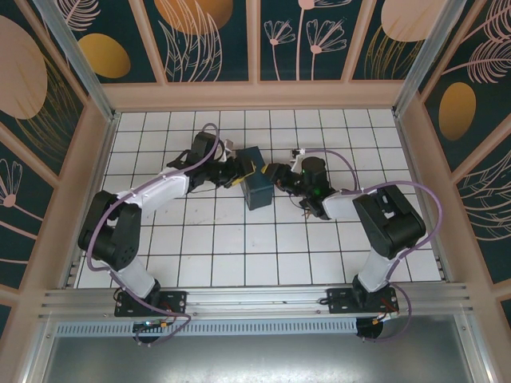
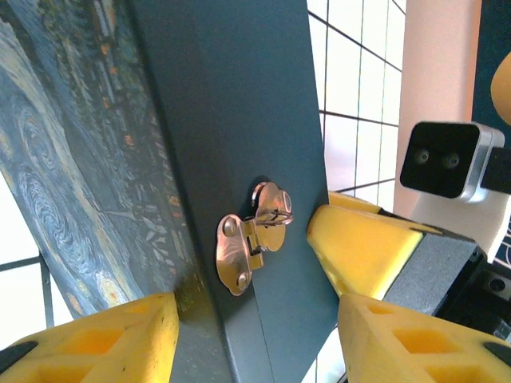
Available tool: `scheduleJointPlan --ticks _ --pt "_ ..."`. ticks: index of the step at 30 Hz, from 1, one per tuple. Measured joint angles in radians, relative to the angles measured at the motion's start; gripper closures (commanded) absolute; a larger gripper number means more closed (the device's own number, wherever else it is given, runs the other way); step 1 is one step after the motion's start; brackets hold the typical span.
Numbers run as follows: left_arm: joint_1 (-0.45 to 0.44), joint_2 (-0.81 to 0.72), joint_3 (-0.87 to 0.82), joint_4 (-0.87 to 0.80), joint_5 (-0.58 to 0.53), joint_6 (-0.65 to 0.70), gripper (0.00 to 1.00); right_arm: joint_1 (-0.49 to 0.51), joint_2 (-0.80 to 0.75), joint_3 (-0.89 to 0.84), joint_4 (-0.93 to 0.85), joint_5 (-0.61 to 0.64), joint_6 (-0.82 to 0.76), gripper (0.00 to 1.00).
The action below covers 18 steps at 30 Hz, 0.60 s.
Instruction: Unlock a padlock with a key
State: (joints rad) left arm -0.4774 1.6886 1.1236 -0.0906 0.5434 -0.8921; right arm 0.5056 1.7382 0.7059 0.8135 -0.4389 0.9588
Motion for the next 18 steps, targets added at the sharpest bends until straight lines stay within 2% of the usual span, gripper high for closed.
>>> scheduleJointPlan --ticks 8,18 --pt "0.003 0.052 0.098 -0.035 -0.002 -0.002 0.45 -0.009 -0.002 -0.039 0.056 0.039 0.021 0.71" --pt "-0.018 0.071 0.12 0.008 0.024 -0.026 0.45 -0.056 -0.007 -0.068 0.087 0.002 0.013 0.7"
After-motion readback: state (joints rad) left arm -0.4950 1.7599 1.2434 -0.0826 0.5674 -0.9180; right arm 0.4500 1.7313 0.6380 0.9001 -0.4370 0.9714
